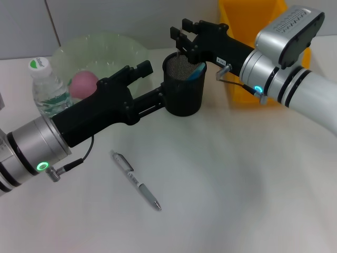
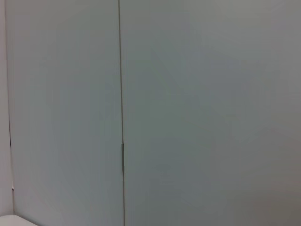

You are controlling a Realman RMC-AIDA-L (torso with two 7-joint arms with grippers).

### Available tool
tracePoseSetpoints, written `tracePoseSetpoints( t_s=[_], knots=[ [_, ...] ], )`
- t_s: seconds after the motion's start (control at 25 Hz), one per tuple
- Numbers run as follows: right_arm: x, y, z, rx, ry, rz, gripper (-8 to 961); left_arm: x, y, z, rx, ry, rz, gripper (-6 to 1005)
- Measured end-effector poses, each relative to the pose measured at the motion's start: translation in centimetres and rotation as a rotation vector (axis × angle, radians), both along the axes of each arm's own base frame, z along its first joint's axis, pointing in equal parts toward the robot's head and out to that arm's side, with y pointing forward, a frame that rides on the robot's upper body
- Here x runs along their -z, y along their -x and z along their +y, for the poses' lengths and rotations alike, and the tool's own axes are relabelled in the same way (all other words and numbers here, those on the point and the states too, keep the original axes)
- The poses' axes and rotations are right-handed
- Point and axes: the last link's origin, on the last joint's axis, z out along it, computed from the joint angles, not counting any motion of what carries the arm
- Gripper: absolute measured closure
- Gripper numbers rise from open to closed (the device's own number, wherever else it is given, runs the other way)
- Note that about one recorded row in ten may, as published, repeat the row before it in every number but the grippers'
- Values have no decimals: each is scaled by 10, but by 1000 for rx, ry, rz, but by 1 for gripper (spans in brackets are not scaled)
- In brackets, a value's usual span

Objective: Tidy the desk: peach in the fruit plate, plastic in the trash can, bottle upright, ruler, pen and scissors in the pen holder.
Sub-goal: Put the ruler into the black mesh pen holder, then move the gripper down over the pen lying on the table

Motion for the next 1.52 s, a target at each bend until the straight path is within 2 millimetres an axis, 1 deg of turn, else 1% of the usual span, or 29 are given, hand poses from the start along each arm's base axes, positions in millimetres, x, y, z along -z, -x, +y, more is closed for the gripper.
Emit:
tracePoseSetpoints(
  t_s=[0.12, 0.4, 0.44, 0.56, 0.6, 0.64, 0.68, 0.72, 0.76, 0.88, 0.92, 0.96, 1.0, 1.04, 1.08, 1.12, 1.16, 1.28, 1.32, 1.44, 1.52],
  knots=[
    [-1, -1, -1, 6, -2, 12, 645, 0, 0, 0, 1, 0, -1, 192],
    [-6, -6, -2, 36, 11, 61, 476, 0, 0, -1, 0, -1, 0, 192],
    [-7, -7, -3, 33, 11, 68, 430, 0, 1, -1, 0, -1, 0, 192],
    [-10, -8, -9, 12, 8, 99, 292, 0, 1, -1, -1, -1, 0, 193],
    [-14, -9, -15, -17, 3, 127, 246, -1, 2, -1, -2, -2, 2, 193],
    [-16, -10, -18, -31, -1, 141, 230, -1, 2, -1, -1, -3, 3, 193],
    [-25, -14, -27, -64, -9, 184, 215, -1, 2, -1, -1, -3, 3, 193],
    [-25, -14, -27, -64, -9, 184, 215, -1, 2, -1, -1, -3, 4, 193],
    [-37, -22, -39, -86, -1, 233, 215, -2, 3, 0, 0, -4, 7, 193],
    [-42, -26, -45, -94, 11, 252, 215, -3, 3, 0, 2, -2, 10, 193],
    [-56, -34, -57, -118, 53, 274, 215, -3, 4, -1, 5, 4, 19, 193],
    [-56, -34, -57, -118, 53, 274, 215, -3, 4, -1, 5, 4, 19, 193],
    [-68, -41, -68, -136, 102, 265, 215, -3, 6, -2, 8, 14, 33, 193],
    [-68, -41, -68, -136, 102, 265, 215, -3, 6, -2, 8, 14, 33, 193],
    [-73, -45, -74, -135, 128, 258, 215, -3, 7, -2, 10, 20, 40, 193],
    [-84, -51, -84, -133, 181, 235, 215, -4, 9, -3, 11, 37, 54, 193],
    [-84, -51, -84, -133, 181, 235, 215, -4, 9, -3, 11, 37, 54, 193],
    [-99, -61, -97, -119, 260, 183, 215, -6, 10, -4, 20, 65, 77, 193],
    [-108, -67, -104, -105, 315, 155, 215, -8, 10, -4, 22, 85, 95, 193],
    [-113, -72, -109, -95, 361, 136, 215, -12, 11, -3, 18, 106, 115, 193],
    [-119, -78, -118, -98, 431, 91, 216, -15, 13, -3, 14, 127, 147, 193]
  ],
)
